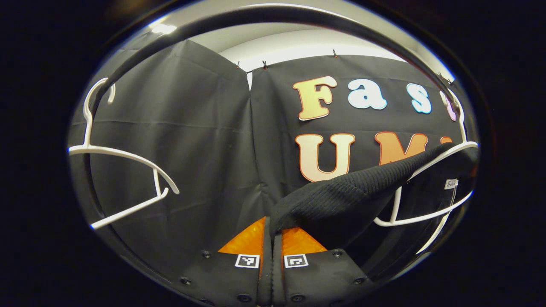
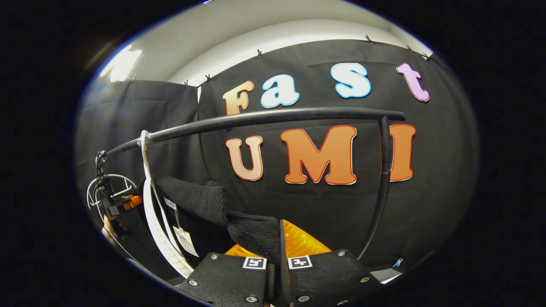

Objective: Grasp the clothes on the hanger with both hands and then place them into the laundry hamper below.

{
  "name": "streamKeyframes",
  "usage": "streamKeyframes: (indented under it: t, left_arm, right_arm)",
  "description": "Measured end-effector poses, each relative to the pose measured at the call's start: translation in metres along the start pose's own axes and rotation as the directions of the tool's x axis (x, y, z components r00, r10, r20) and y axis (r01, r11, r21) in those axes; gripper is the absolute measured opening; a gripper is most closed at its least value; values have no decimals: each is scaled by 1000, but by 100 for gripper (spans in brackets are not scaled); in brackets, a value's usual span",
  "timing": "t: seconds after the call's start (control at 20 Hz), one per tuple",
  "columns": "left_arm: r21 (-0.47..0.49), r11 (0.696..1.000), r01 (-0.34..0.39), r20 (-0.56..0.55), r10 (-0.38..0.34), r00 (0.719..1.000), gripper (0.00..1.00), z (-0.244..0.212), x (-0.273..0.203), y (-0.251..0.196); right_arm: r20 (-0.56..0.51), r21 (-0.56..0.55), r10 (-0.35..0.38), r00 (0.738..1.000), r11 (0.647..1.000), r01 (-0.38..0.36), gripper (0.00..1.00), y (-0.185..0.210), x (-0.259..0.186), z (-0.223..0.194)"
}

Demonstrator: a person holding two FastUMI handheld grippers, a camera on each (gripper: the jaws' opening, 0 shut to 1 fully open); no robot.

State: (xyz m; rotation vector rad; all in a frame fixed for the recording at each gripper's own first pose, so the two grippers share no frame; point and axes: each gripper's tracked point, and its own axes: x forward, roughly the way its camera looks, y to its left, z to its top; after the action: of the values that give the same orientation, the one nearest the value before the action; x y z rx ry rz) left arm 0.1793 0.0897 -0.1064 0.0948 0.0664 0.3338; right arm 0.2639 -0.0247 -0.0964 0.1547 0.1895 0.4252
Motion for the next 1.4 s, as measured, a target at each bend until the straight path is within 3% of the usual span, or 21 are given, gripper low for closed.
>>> streamKeyframes:
  t: [0.35, 0.7, 1.25, 1.4]
  left_arm:
    - [-104, 994, -28, -54, 23, 998, 7, -30, -10, 6]
    - [-99, 993, -72, -82, 64, 995, 7, -55, -19, 17]
    - [-42, 997, -65, -172, 57, 983, 7, -103, -66, 19]
    - [-76, 996, -43, -228, 25, 973, 7, -130, -75, 10]
  right_arm:
    - [25, 125, 74, 997, 989, -76, 4, -6, 20, -31]
    - [-13, 251, 152, 988, 957, -144, 4, 2, 33, -77]
    - [-132, 238, 146, 981, 965, -111, 4, 10, 16, -145]
    - [-187, 256, 130, 974, 963, -79, 4, 9, 8, -177]
